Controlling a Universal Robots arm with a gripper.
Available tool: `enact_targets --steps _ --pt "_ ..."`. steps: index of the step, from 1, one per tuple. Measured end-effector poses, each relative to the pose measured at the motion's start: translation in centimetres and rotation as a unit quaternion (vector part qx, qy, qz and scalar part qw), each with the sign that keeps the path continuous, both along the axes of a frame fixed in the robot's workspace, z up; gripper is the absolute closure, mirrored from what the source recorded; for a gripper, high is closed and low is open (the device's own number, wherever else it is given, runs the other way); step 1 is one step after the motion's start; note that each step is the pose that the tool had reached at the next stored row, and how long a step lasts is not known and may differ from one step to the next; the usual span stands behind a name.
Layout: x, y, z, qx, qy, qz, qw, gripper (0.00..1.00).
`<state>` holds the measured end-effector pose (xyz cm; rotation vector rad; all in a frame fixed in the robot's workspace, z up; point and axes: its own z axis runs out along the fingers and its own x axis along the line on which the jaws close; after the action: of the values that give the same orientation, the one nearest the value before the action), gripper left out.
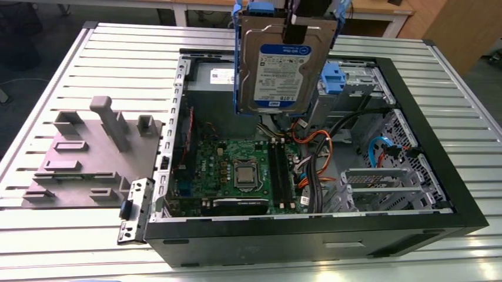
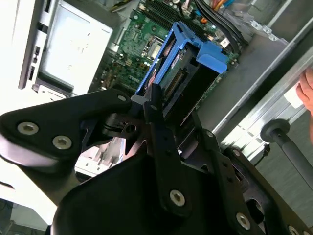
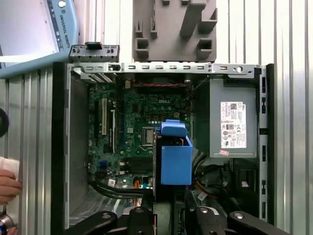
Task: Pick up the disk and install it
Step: 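Pick up the disk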
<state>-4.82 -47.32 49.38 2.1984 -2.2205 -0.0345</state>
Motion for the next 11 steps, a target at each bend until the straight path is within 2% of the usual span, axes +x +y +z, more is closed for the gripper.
enact_targets --steps 4,11 --pt "0.00 -1.43 0.00 -0.0001 0.0000 0.000 1.00000 0.65" --pt "0.00 -3.62 -0.01 -0.0001 0.0000 0.000 1.00000 0.65"
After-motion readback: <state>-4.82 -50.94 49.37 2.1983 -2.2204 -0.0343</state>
